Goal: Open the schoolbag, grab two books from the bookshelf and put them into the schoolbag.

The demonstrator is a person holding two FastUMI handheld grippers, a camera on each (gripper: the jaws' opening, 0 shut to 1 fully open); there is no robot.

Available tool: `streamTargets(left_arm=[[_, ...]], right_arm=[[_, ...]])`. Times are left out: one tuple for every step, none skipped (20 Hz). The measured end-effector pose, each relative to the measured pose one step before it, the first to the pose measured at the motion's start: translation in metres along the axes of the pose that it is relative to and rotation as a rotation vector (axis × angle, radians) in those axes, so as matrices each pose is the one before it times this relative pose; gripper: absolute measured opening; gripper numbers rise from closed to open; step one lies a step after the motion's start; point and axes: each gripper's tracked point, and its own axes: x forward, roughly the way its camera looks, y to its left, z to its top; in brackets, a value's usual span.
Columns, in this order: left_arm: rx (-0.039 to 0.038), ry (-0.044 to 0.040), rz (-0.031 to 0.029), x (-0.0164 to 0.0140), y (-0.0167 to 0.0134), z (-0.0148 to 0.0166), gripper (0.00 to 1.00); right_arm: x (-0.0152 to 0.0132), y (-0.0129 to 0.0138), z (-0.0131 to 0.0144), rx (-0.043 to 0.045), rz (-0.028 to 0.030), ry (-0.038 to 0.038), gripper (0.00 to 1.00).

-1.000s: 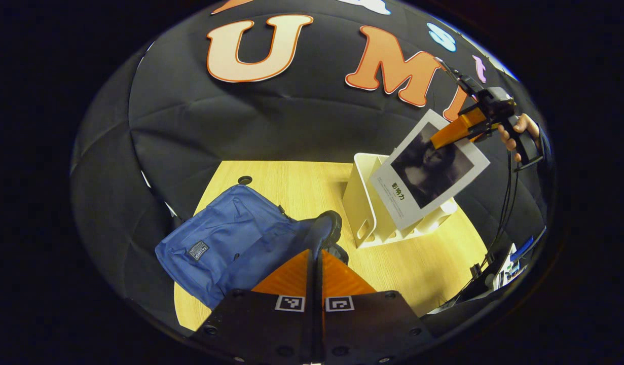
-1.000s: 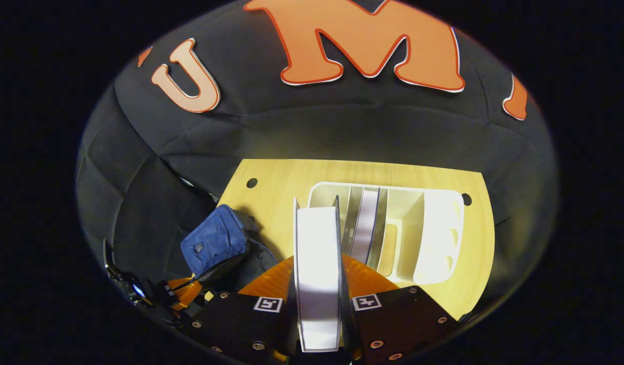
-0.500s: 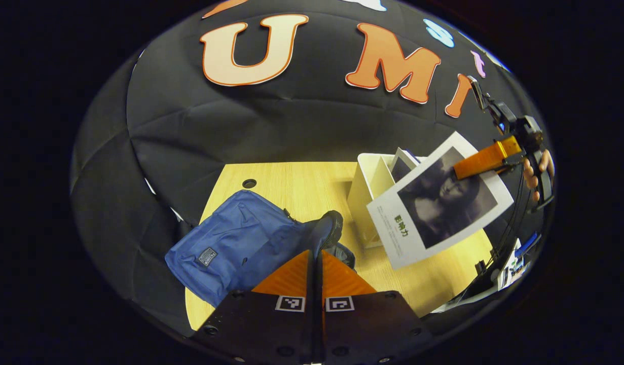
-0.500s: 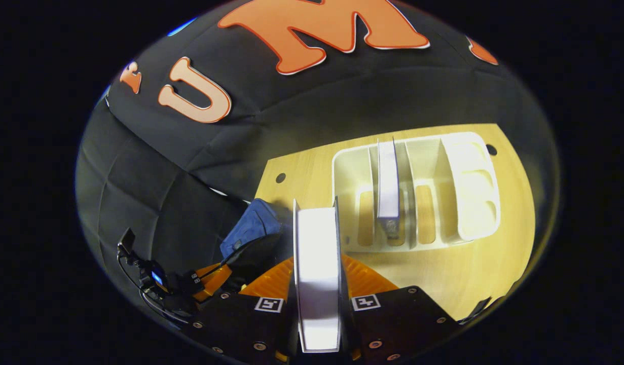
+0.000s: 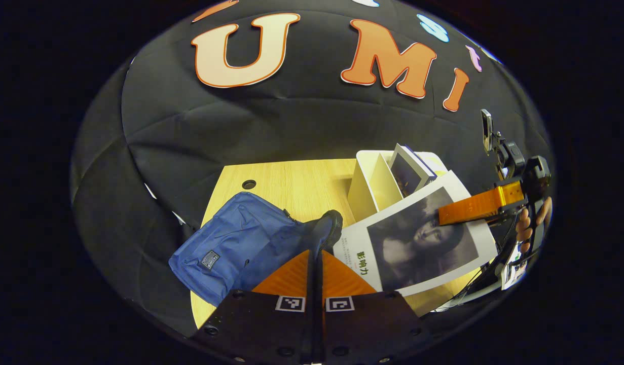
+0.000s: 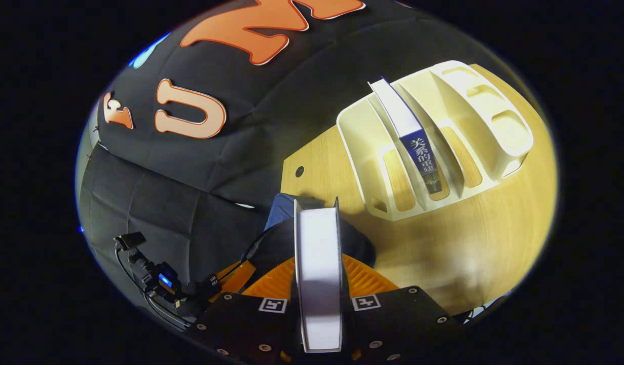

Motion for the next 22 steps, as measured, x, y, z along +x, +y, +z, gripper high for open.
streamTargets(left_arm=[[-0.00128, 0.00190, -0.00189, 0.00097, -0.00035, 0.00013, 0.00], [-0.00042, 0.00235, 0.00056, 0.00009, -0.00068, 0.00106, 0.01], [0.00002, 0.00443, -0.00090, 0.00081, -0.00080, -0.00100, 0.01], [0.00359, 0.00092, -0.00045, -0.00025, -0.00034, 0.00031, 0.01], [0.00750, 0.00647, -0.00086, -0.00064, -0.00052, -0.00085, 0.01], [0.00751, 0.00123, 0.00063, -0.00058, 0.00034, 0.00127, 0.01], [0.00698, 0.00600, -0.00128, -0.00170, -0.00171, -0.00108, 0.01], [0.00749, 0.00090, -0.00071, 0.00018, -0.00122, 0.00027, 0.01], [0.00740, 0.00245, -0.00122, -0.00003, -0.00189, 0.00112, 0.01], [0.00389, 0.00161, -0.00013, -0.00007, -0.00060, 0.00030, 0.01], [-0.00133, 0.00517, -0.00131, -0.00034, -0.00121, -0.00030, 0.01], [-0.00124, 0.00462, -0.00366, 0.00032, -0.00115, 0.00031, 0.00], [0.00090, 0.00411, -0.00336, 0.00029, -0.00226, -0.00012, 0.01], [0.00864, 0.00921, -0.00372, -0.00040, -0.00214, -0.00044, 0.00], [0.00887, -0.00374, -0.00301, -0.00188, -0.00183, 0.00115, 0.00], [0.00681, 0.00366, -0.00043, -0.00021, -0.00032, -0.00028, 0.01], [0.00269, -0.00325, 0.00026, 0.00052, 0.00121, 0.00158, 0.00], [0.00109, 0.00282, 0.00455, 0.00152, 0.00074, 0.00062, 0.01], [0.00217, 0.00153, -0.00412, 0.00187, -0.00152, 0.00017, 0.01], [-0.00404, 0.00797, -0.00263, -0.00041, -0.00205, -0.00209, 0.01], [-0.00681, 0.00457, -0.01080, -0.00072, -0.00252, 0.00017, 0.01], [0.00059, 0.00027, -0.00207, 0.00003, -0.00274, -0.00141, 0.01]], right_arm=[[0.00721, 0.00284, -0.00456, 0.01765, 0.01305, -0.00963, 0.32], [0.00656, 0.00285, -0.00743, 0.01510, 0.01479, -0.00133, 0.32], [0.00833, 0.00076, -0.00705, 0.01649, 0.00866, 0.00212, 0.31], [0.00944, -0.00276, -0.00668, 0.01498, -0.00195, -0.00185, 0.32], [0.01023, -0.00250, -0.00704, 0.01924, 0.00574, 0.00413, 0.31], [0.00953, -0.00042, -0.00810, 0.02728, 0.00726, -0.00042, 0.31], [0.00933, -0.00201, -0.00428, 0.02463, 0.00210, -0.00339, 0.31], [0.00814, -0.00225, -0.00203, 0.01737, -0.00530, -0.00777, 0.31], [0.00527, -0.00051, -0.00305, 0.00963, -0.00493, -0.01193, 0.32], [0.00739, -0.00112, 0.00054, 0.00682, -0.00253, -0.01768, 0.31], [0.00919, -0.00037, 0.00105, 0.00120, 0.00010, -0.01091, 0.32], [0.00854, 0.00056, 0.00048, 0.00994, -0.00077, -0.01672, 0.31], [0.00719, 0.00093, -0.00020, 0.00767, 0.00028, -0.00757, 0.31], [0.00806, -0.00124, -0.00137, 0.00590, -0.00783, -0.00416, 0.32], [0.00826, -0.00193, -0.00156, -0.00560, -0.00990, 0.00312, 0.32], [0.00755, -0.00182, -0.00179, 0.00238, -0.01232, -0.00837, 0.31], [0.00712, 0.00243, -0.00186, 0.00932, 0.00992, -0.00139, 0.31], [0.00544, 0.00274, -0.00220, 0.01010, 0.00438, -0.00314, 0.31], [0.00807, 0.00442, -0.00271, 0.00385, 0.01050, -0.00062, 0.31], [0.00465, 0.00171, -0.00517, -0.00347, 0.00291, 0.00585, 0.31], [0.00698, 0.00161, -0.00449, 0.00776, 0.00112, -0.00144, 0.32], [0.00508, -0.00021, -0.00346, 0.00604, 0.00117, 0.00189, 0.31]])
